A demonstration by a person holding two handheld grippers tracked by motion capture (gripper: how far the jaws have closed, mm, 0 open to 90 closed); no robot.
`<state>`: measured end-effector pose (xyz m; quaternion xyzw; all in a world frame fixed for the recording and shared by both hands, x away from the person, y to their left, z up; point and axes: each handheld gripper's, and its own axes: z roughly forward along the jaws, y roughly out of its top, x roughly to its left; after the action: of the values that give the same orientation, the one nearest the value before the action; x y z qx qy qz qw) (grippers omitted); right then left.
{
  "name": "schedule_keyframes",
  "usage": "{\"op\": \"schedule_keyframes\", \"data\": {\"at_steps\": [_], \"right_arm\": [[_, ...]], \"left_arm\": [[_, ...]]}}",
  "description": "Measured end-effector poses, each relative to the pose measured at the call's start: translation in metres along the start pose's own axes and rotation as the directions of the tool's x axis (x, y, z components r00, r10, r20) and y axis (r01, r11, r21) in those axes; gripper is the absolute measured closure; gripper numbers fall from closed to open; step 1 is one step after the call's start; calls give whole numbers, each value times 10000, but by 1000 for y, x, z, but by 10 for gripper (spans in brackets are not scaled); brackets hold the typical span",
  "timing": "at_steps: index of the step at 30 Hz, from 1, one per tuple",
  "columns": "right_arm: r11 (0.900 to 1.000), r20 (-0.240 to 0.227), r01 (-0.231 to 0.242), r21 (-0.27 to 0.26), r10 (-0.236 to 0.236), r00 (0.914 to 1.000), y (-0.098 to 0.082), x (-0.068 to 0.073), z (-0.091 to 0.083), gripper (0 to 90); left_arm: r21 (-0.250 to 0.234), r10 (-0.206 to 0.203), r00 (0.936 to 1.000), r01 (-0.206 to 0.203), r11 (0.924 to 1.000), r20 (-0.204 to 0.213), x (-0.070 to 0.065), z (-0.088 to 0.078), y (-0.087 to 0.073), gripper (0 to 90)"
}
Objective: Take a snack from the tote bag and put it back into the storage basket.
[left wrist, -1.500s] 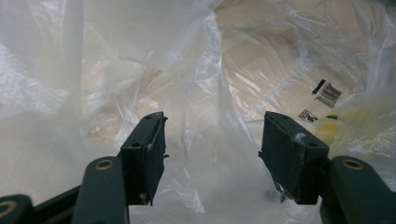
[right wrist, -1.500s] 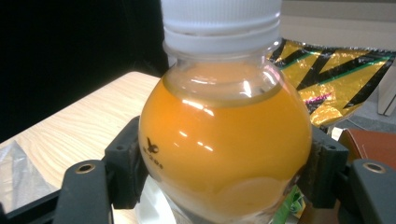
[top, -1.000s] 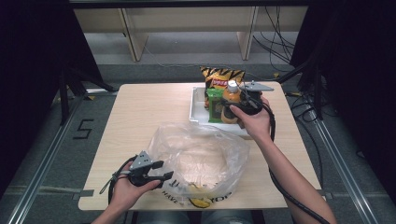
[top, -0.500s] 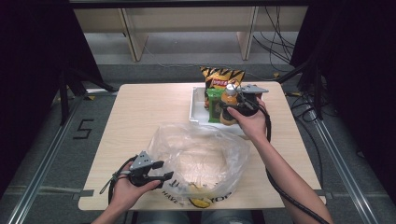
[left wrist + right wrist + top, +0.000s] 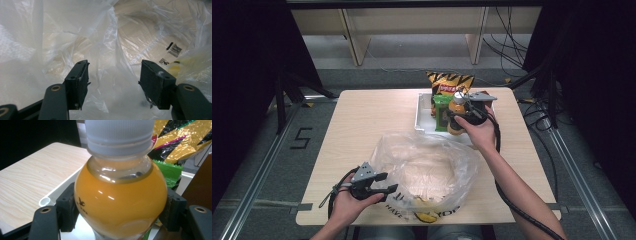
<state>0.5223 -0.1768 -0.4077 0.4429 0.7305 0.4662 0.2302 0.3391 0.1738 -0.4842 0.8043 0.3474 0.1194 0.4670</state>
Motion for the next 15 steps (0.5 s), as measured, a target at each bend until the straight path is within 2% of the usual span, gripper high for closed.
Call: {"op": "schedule_keyframes", "data": {"at_steps": [2, 3, 4, 5, 6, 9, 13, 15], "right_arm": [[10000, 41, -1, -6, 1, 10000, -1, 0, 2, 312], [9997, 4, -215, 91, 215, 9998, -2, 2, 2, 311], [10000, 97, 8, -57, -7, 10000, -3, 1, 4, 312], [9999, 34, -105, 123, 105, 9999, -2, 1, 3, 312], [9998, 4, 206, 83, -206, 9998, -3, -1, 4, 312], [9999, -2, -31, 144, 31, 10000, -4, 1, 6, 311], [9996, 33, 230, 157, -231, 9997, -6, 0, 9, 311], [9996, 7, 102, 272, -102, 9999, -7, 1, 9, 311]], "left_arm": [[-6, 31, 10000, -31, 10000, 10, 0, 0, 0, 394], [-11, 32, 10000, -32, 10000, 14, 0, 0, 0, 394], [-11, 35, 10000, -35, 10000, 15, 0, 0, 0, 395], [-8, 34, 10000, -34, 10000, 16, 0, 0, 0, 394], [-6, 31, 10000, -31, 10000, 23, 0, 0, 0, 394], [-51, 36, 10000, -36, 10000, -18, -1, 1, -1, 395], [-48, 30, 10000, -30, 10000, -8, -1, 1, -1, 394], [-47, 32, 10000, -32, 10000, -6, -1, 1, -1, 394]]}}
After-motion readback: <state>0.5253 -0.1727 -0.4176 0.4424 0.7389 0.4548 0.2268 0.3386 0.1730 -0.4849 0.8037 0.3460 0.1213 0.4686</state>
